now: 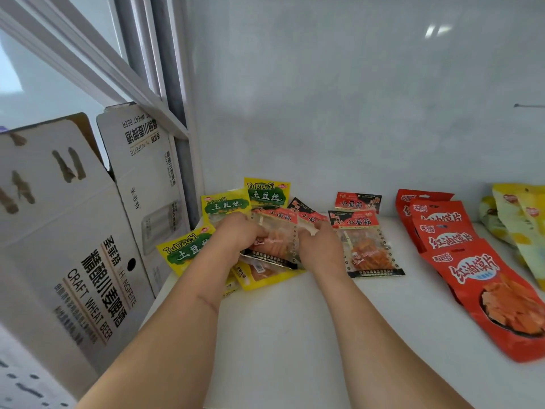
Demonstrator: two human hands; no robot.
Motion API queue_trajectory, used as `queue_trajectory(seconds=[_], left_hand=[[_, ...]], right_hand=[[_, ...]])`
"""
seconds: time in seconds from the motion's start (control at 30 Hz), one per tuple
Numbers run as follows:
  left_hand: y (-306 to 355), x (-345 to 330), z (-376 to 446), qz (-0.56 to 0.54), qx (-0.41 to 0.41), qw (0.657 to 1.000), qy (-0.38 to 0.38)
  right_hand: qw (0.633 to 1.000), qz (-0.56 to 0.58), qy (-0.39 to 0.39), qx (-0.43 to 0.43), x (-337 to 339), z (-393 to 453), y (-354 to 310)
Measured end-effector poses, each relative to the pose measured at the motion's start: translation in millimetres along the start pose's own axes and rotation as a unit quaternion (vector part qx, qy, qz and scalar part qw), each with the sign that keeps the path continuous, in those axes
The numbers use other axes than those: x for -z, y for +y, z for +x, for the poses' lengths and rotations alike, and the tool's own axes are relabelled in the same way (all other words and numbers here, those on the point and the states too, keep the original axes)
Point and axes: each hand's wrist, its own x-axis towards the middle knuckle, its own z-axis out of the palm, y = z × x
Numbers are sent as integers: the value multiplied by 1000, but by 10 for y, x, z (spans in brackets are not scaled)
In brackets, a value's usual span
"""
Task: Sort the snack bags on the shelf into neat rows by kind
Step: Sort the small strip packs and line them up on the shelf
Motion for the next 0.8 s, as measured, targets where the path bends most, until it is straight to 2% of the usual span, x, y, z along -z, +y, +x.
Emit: queue_trajectory(seconds=[0.2, 0.37, 0.8], left_hand=[[-49, 153, -40, -151, 35, 987, -38], [-68, 357, -23, -165, 18, 986, -25], [-310, 615, -89, -174, 12, 985, 8]], right_hand=[[991, -137, -1, 3, -101, 56, -84], [967, -255, -27, -3, -139, 55, -104], [964, -263, -42, -13, -209, 113, -168]])
